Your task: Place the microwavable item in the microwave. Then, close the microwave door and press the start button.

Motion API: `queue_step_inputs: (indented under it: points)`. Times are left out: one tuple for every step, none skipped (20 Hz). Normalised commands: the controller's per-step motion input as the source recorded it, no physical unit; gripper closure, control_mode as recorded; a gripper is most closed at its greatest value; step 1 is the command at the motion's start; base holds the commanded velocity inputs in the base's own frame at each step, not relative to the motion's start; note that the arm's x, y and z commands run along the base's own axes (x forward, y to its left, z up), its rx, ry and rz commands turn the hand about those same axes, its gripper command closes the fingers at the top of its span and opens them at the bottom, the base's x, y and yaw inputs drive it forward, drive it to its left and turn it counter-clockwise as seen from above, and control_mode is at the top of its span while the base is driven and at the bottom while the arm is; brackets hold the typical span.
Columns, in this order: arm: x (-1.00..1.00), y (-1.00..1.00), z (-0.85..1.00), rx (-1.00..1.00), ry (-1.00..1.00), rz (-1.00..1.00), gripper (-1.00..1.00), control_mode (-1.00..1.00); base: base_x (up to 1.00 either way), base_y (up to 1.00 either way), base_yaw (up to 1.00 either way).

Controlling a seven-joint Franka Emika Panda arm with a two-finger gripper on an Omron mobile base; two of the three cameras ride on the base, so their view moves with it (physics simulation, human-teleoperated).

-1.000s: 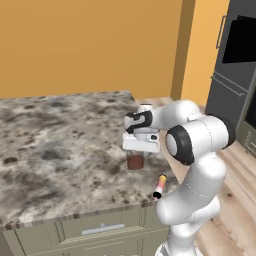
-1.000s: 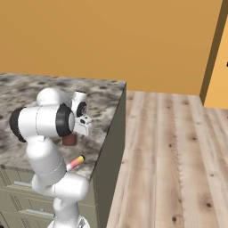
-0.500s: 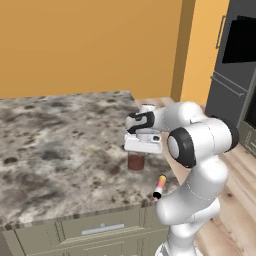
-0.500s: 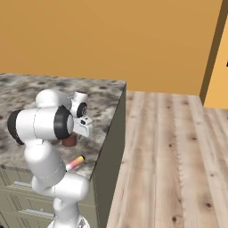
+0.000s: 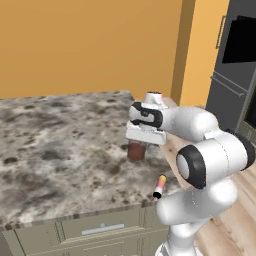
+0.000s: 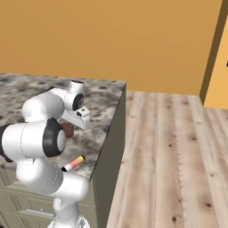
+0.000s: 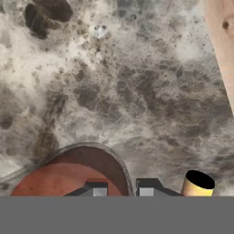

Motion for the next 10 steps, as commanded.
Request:
queue_step_inputs:
  points:
    - [-0.46,-0.03,1.00,0.00,-0.28,-0.07,1.00,-1.00,0.00,0.00,0.00]
    - [-0.45,0.00,1.00,0.00,-0.23,-0.08,1.00,-1.00,0.00,0.00,0.00]
    - [-0.53,0.00,0.99,0.00,-0.23,-0.09,1.00,-1.00,0.00,0.00,0.00]
    - [-0.58,0.00,0.97,0.00,-0.17,-0.09,1.00,-1.00,0.00,0.00,0.00]
    - [-0.72,0.00,0.96,0.00,-0.17,-0.10,1.00,-1.00,0.00,0.00,0.00]
    - [-0.81,0.00,0.86,0.00,-0.13,-0.10,1.00,-1.00,0.00,0.00,0.00]
    - [-0.90,-0.07,0.61,0.00,0.00,-0.09,1.00,-1.00,0.00,0.00,0.00]
    - [-0.93,-0.13,0.46,0.02,0.00,-0.12,1.00,-1.00,0.00,0.00,0.00]
    - [-0.99,-0.18,0.33,0.03,0.00,-0.13,1.00,-1.00,0.00,0.00,0.00]
    - [-1.00,-0.19,0.28,0.04,0.00,-0.15,1.00,-1.00,0.00,0.00,0.00]
